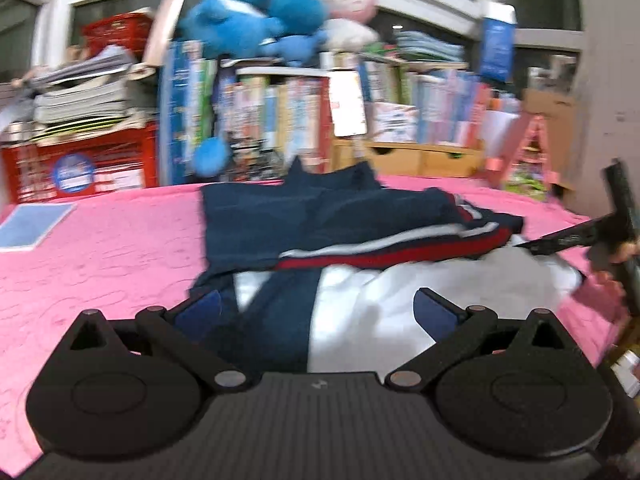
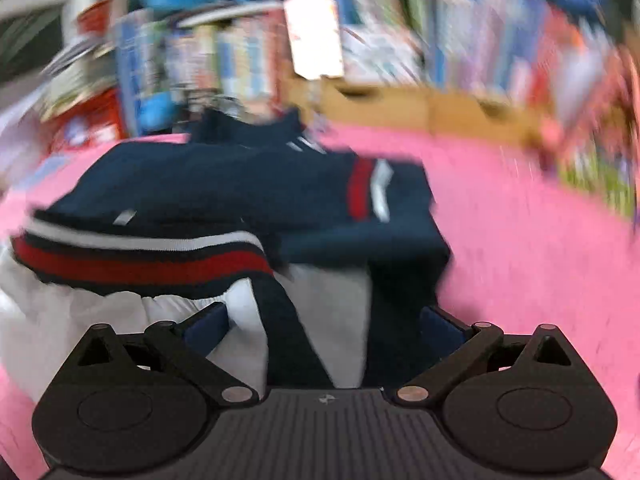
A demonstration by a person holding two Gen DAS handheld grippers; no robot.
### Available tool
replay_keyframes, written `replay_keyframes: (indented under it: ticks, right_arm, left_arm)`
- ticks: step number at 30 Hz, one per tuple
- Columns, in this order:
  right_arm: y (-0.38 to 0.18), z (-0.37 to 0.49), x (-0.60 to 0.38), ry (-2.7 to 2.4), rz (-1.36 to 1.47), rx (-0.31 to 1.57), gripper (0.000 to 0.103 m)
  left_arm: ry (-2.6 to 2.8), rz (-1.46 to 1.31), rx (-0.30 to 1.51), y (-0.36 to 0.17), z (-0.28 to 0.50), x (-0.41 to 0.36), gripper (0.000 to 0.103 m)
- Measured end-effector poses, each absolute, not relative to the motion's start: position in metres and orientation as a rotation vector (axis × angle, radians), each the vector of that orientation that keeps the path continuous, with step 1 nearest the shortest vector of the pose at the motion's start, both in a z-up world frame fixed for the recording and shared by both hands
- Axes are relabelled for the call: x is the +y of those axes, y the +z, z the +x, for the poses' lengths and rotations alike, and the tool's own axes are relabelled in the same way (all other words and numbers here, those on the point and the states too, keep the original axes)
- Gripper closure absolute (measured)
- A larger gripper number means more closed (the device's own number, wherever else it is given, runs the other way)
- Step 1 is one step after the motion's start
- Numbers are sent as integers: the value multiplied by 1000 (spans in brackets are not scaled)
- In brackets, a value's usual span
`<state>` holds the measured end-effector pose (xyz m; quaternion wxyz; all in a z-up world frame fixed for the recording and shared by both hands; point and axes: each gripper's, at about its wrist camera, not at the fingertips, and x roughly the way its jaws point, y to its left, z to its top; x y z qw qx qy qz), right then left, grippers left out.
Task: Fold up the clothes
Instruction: 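Grasp the striped hem with both grippers and lift it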
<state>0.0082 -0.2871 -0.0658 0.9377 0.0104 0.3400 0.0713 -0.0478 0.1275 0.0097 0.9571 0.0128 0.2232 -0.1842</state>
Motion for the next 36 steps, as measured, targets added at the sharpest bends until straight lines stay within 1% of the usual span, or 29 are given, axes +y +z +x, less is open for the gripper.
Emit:
replay_keyframes:
  ticks: [3,6,10,13,14,15,16,17,18,20,21,22,23,24,25,26,27,31,33,36]
  right_arm:
    - [-69,3,-296,103,-1,680,2]
    - [-57,-8,-298,79,-59,634,2]
    - [-41,-17,-288,187,-142,543,2]
    - [-41,-7,-279,300,-159,542,3]
    - [-44,-2,-275,316,-152,559,9]
    - [-47,4,-271,332,-143,580,17]
    - [-50,9,-267,353,-125,613,38]
    - [-54,13,-264,378,-104,641,54]
    - [-57,13,-260,392,-93,656,57]
    - [-59,8,-251,401,-122,652,57]
    - [-59,3,-247,411,-154,642,57]
    - [-58,-2,-245,428,-177,636,57]
    - [-56,-5,-243,439,-194,629,55]
    - [-55,-6,-242,434,-210,621,52]
    - [-54,-6,-242,423,-220,615,40]
    - [-54,-1,-243,403,-208,621,26]
    - [-56,4,-246,393,-174,641,22]
    - [-67,22,-257,403,-17,726,21]
    - [-71,19,-255,409,-31,713,21]
    - [-73,10,-246,418,-87,695,25]
  left_arm:
    - [-315,101,463,7,-33,117,0]
    - [-202,166,535,-6,-6,106,0]
    - [-273,63,609,-20,22,106,0]
    - [-331,-19,691,-30,43,104,0]
    - [-333,-41,724,-35,49,104,0]
    - [-323,-24,703,-35,49,101,1]
    - [-313,-16,700,-36,49,99,3]
    - [-322,-11,684,-35,44,97,14]
    - [-333,-6,668,-34,39,95,31]
    - [-357,25,647,-35,29,91,40]
    - [-352,61,642,-35,25,88,42]
    - [-347,78,645,-36,25,86,42]
    - [-343,92,649,-37,25,85,41]
    - [-338,106,653,-38,25,83,37]
    - [-328,104,662,-37,28,83,33]
    - [-313,102,673,-36,30,82,26]
    - [-293,102,681,-37,33,81,20]
    - [-268,101,674,-39,32,81,18]
    - [-265,99,664,-40,29,82,19]
    - [-265,95,656,-40,26,81,24]
